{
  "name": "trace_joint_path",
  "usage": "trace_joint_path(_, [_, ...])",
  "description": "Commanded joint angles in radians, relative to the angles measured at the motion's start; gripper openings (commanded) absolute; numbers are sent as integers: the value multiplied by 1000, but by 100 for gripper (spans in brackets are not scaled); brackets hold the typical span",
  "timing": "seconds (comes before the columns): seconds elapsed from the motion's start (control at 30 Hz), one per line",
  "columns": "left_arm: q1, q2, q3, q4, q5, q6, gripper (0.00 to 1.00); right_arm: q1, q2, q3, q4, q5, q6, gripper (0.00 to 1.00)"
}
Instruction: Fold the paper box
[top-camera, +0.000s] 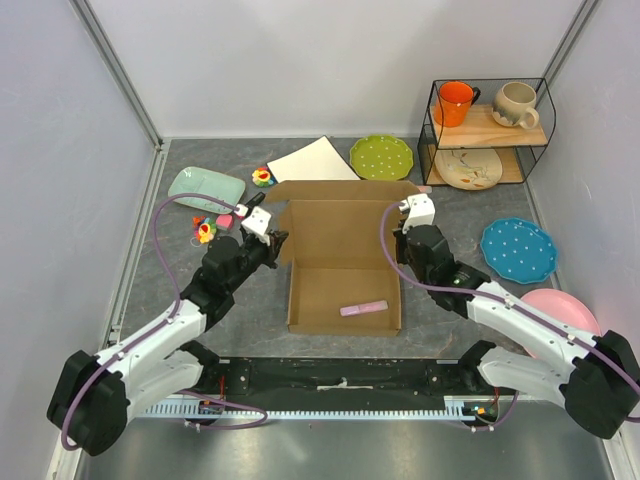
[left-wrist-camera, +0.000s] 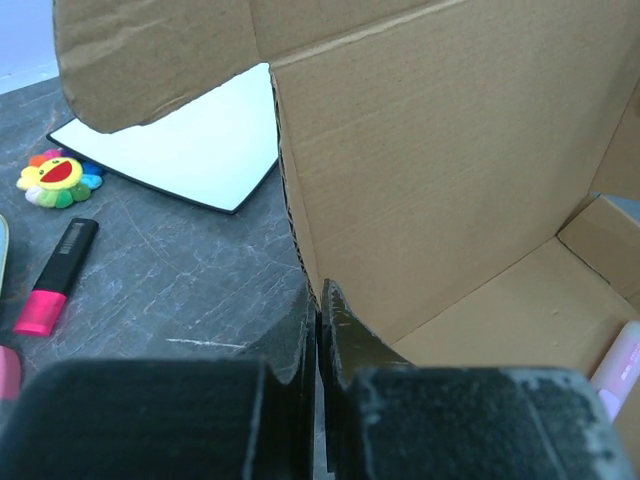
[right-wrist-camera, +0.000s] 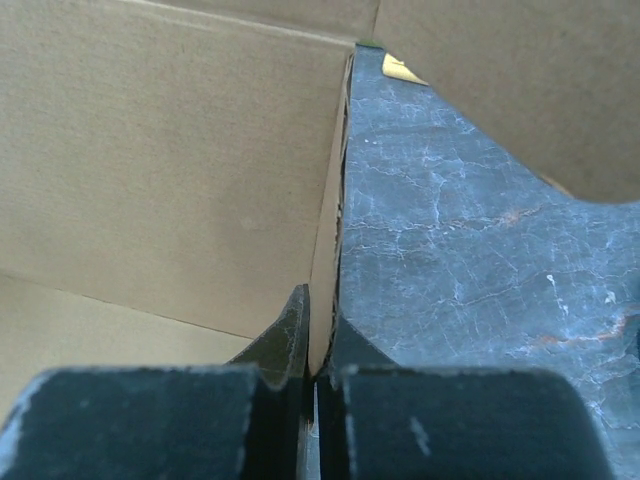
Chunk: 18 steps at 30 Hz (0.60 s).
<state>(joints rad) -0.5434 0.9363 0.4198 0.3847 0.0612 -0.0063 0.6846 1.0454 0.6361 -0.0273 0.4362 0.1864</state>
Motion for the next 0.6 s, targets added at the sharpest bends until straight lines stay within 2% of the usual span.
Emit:
trace_joint_path(0.0, [-38, 24, 42, 46, 62, -84, 2, 64, -4, 34, -5, 41, 2, 2])
trace_joint_path(0.37, [-188, 36, 67, 100, -130, -178, 8, 147, 34, 66, -36, 171, 123, 11])
trace_joint_path(0.57, [-280, 81, 27, 244, -265, -179, 8, 153, 41, 71, 13, 162, 154, 17])
